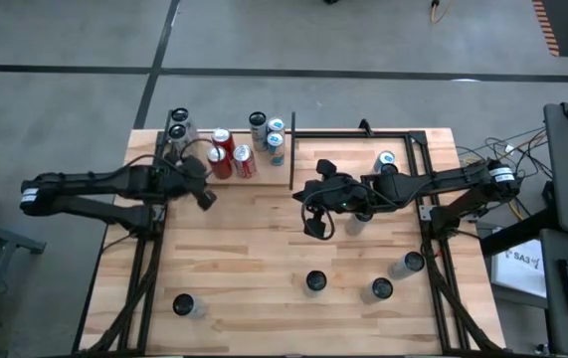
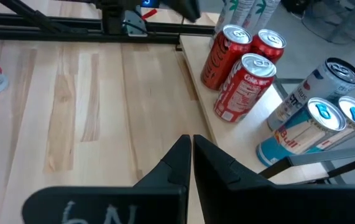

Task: Place canned beverage on shelf
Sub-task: Put the red and black soda can on the shelf aligned with the other red and black soda can, then adjust the soda cans on the shelf

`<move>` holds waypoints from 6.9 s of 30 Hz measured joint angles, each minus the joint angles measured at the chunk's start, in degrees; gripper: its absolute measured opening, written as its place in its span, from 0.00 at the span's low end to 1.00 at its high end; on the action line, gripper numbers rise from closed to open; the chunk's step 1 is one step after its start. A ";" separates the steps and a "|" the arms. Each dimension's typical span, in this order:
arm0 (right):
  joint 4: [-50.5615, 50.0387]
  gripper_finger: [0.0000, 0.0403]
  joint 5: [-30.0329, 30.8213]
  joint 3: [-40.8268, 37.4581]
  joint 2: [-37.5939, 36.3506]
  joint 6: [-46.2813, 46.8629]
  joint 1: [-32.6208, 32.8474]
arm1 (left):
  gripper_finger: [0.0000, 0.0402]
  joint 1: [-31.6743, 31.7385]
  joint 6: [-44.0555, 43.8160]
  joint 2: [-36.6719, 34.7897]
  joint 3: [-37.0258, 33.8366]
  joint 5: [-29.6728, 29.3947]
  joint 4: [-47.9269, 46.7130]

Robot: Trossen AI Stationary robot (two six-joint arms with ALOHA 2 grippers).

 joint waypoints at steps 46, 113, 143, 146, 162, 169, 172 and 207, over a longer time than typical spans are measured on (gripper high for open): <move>0.03 0.02 0.00 -0.10 0.02 0.77 0.00 | 0.00 9.01 4.05 10.29 5.45 0.31 7.14; 0.07 0.02 0.00 -0.12 0.04 2.28 0.02 | 0.00 33.30 30.95 24.72 19.26 21.32 5.78; 8.69 0.02 0.03 -0.12 0.71 2.07 -0.66 | 0.00 30.81 27.24 18.72 19.33 18.30 4.01; 11.31 0.02 0.04 0.64 2.57 0.80 -1.64 | 0.00 27.26 25.05 14.45 18.81 18.27 4.87; 0.79 0.02 0.05 29.97 25.13 -1.17 -9.68 | 0.00 1.65 25.52 -10.69 0.83 7.89 27.55; -4.90 0.02 0.10 41.34 34.35 -0.71 -12.80 | 0.00 0.51 34.26 -19.09 -11.54 8.18 40.55; -6.39 0.02 0.16 44.78 37.94 -0.31 -14.10 | 0.00 0.51 37.37 -20.89 -14.00 8.25 44.34; -11.16 0.02 4.89 48.87 44.61 4.27 -15.37 | 0.00 0.54 37.56 -29.11 -13.77 7.81 42.80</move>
